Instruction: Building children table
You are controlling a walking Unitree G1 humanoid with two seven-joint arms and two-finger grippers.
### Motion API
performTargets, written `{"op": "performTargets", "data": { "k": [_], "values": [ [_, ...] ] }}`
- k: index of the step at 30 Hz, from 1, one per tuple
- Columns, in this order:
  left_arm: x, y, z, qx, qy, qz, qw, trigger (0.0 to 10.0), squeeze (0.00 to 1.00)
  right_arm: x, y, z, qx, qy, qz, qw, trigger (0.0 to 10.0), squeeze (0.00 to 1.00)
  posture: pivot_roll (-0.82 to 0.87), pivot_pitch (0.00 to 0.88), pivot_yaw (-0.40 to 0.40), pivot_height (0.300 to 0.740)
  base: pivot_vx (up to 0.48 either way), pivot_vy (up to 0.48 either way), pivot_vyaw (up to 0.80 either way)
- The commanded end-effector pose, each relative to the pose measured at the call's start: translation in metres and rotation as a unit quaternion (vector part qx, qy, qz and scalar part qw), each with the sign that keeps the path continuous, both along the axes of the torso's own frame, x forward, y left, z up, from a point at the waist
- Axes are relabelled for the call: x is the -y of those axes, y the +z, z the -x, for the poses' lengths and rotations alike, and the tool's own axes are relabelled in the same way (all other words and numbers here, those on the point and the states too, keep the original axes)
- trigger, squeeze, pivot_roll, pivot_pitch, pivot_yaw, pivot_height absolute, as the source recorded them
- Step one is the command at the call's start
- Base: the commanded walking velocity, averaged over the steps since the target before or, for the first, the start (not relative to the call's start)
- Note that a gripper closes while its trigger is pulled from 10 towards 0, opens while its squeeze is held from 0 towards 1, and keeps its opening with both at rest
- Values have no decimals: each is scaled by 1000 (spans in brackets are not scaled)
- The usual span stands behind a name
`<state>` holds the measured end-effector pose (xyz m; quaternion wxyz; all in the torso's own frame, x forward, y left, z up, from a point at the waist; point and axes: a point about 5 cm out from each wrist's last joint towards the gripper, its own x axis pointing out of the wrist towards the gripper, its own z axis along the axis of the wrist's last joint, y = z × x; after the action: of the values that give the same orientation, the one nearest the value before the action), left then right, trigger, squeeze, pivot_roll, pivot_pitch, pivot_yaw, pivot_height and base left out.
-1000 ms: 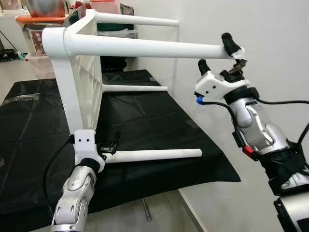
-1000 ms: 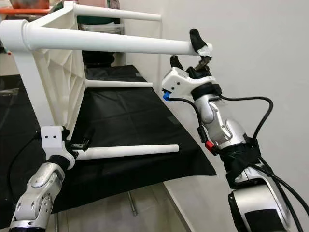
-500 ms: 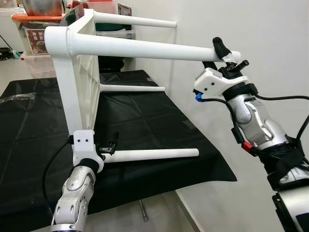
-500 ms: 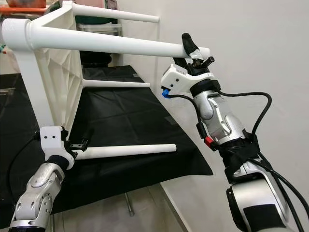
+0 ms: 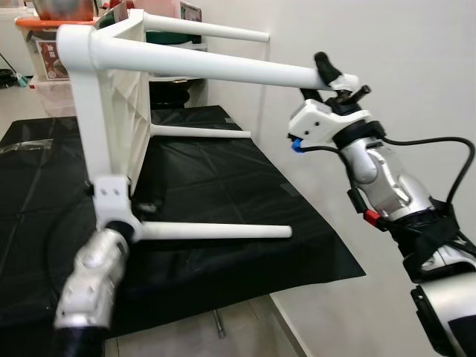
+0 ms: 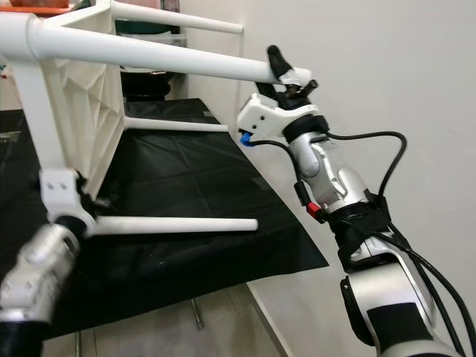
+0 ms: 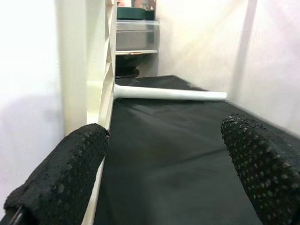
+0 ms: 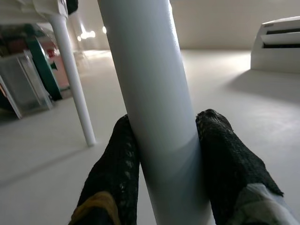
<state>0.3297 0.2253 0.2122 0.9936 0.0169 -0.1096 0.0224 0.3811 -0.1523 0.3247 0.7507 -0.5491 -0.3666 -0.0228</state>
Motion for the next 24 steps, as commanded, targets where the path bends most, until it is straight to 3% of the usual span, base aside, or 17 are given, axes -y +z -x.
{"op": "performTargets", "data": {
  "k": [1, 4, 7, 9, 13, 16, 17, 24],
  "values": [
    [-51, 26, 7, 45, 93, -15, 995, 10000, 0, 35, 4, -3, -1, -48, -95, 994, 0, 0, 67, 0, -47, 740, 0, 0, 0],
    [-74, 52, 3, 66, 117, -47, 990, 10000, 0, 40, -4, -5, -23, -52, -129, 990, 0, 0, 71, 0, -43, 740, 0, 0, 0],
    [-83, 61, 3, 73, 125, -54, 988, 10000, 0, 42, -8, -6, -30, -57, -138, 988, 0, 0, 75, 0, -37, 740, 0, 0, 0],
    [-101, 79, 3, 87, 147, -70, 983, 10000, 0, 52, -21, -7, -52, -73, -160, 983, 0, 0, 75, 0, -29, 740, 0, 0, 0],
    [-110, 88, 5, 94, 157, -80, 980, 10000, 0, 61, -30, -7, -66, -89, -176, 978, 0, 0, 72, 0, -24, 740, 0, 0, 0],
    [-115, 96, 6, 100, 164, -96, 977, 10000, 0, 72, -36, -7, -82, -104, -208, 969, 0, 0, 74, 0, -24, 740, 0, 0, 0],
    [-119, 104, 6, 106, 166, -104, 975, 10000, 0, 78, -44, -8, -102, -113, -232, 961, 0, 0, 76, 0, -22, 740, 0, 0, 0],
    [-128, 134, 5, 134, 168, -135, 967, 10000, 0, 77, -84, -8, -179, -121, -279, 936, 0, 0, 88, 0, -20, 740, 0, 0, 0]
  ]
}}
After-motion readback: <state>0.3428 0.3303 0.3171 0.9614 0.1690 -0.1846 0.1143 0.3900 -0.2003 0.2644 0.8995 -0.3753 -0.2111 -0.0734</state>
